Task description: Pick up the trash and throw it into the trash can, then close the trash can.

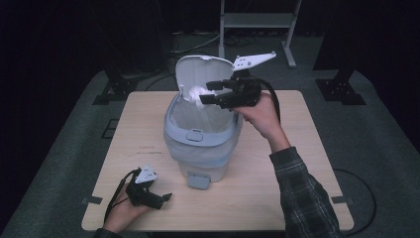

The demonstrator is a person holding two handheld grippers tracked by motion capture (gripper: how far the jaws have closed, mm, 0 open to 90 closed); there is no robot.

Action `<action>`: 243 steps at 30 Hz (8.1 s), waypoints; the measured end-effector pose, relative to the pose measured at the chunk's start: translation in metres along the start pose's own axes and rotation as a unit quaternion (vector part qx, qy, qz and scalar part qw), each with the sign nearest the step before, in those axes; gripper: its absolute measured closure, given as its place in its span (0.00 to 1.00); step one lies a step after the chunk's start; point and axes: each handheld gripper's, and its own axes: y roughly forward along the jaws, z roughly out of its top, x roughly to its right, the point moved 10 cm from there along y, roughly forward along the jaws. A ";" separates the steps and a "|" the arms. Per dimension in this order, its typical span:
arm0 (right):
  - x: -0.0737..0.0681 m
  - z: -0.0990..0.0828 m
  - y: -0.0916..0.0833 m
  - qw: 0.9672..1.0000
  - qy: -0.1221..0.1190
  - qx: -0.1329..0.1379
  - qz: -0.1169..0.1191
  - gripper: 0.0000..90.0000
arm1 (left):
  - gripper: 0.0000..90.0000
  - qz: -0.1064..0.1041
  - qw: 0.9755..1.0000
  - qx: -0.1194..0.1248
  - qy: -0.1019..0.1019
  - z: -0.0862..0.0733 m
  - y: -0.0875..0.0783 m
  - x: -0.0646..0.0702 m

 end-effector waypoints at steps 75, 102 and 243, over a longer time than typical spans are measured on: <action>0.071 0.008 -0.065 0.997 0.002 0.050 -0.056 1.00 | 0.00 -0.001 1.000 0.000 0.001 0.000 0.000 0.000; 0.007 0.000 -0.056 0.999 -0.032 0.023 0.007 1.00 | 0.00 -0.002 1.000 0.000 0.001 0.000 0.000 0.000; -0.005 -0.203 -0.118 0.985 0.051 -0.034 -0.162 0.01 | 0.00 -0.002 1.000 0.000 0.002 0.001 0.001 0.000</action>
